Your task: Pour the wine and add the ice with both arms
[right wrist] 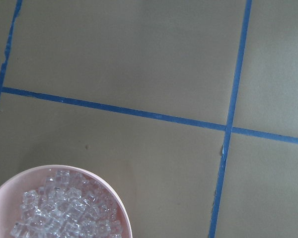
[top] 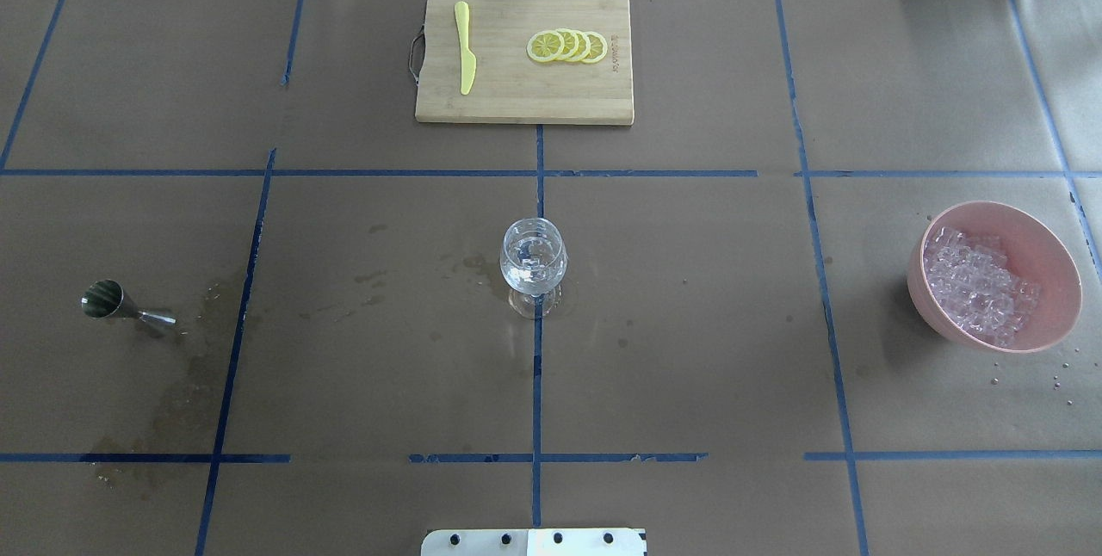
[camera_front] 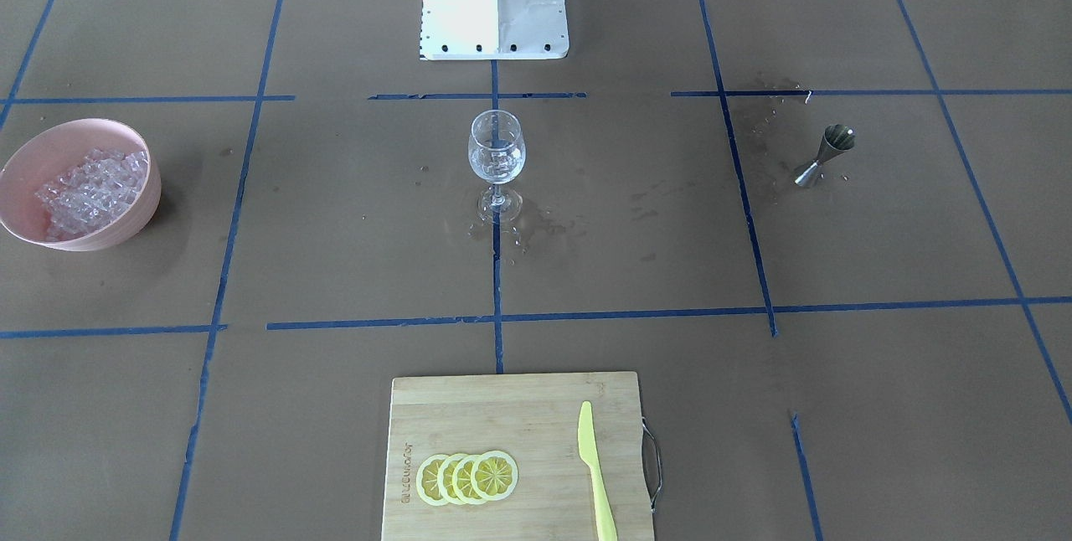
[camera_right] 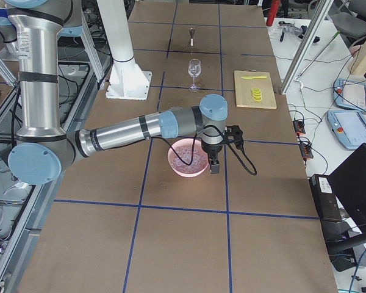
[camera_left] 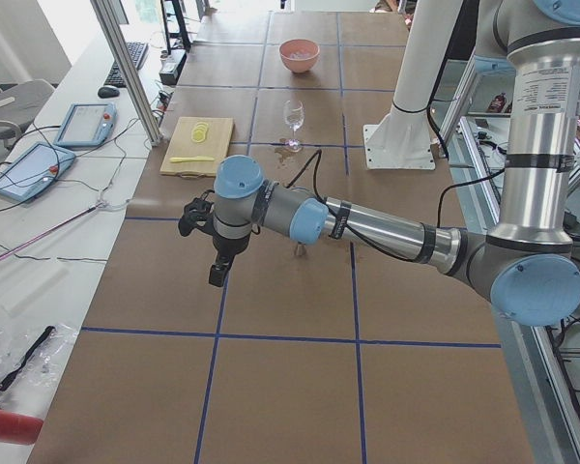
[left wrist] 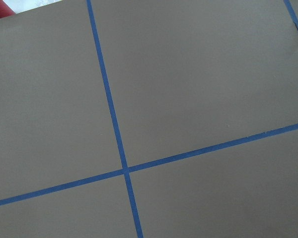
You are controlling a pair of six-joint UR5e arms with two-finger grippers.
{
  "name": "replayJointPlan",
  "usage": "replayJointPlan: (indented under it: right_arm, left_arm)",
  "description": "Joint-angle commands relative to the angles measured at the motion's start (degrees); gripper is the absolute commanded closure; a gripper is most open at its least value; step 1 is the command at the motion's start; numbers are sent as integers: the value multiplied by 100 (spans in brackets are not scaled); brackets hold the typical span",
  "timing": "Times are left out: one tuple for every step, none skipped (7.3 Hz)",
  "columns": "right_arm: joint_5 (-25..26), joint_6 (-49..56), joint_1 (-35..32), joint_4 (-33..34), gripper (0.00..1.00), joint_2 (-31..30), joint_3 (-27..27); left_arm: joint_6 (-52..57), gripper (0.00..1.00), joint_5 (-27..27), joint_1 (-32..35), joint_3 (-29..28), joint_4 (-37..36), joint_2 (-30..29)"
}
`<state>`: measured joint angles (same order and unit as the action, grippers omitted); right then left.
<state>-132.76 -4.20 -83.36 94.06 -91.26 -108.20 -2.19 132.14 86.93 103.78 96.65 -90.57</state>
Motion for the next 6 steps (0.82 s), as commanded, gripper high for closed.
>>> replayJointPlan:
  right_arm:
    - [39,77,-14,51,0,29,27]
    - [48,86,-22,42,0,99,245]
    - [22,78,-31,-1,0,161,551]
    - [13,77,-31,-28,0,248,833]
    - [-5,77,-31,-28,0,249,905]
    - [-22,77,-49,-28,0,171,906]
  left_arm:
    - [-10,0,275,-1,-59,-32,100]
    - [34,0,355,-1,-190,64,267]
    - [34,0,365,-1,-200,47,277]
    - [269,0,365,-1,-278,12,268]
    - [463,0,365,8,-401,-23,234]
    - [456,0,365,8,-411,-32,259]
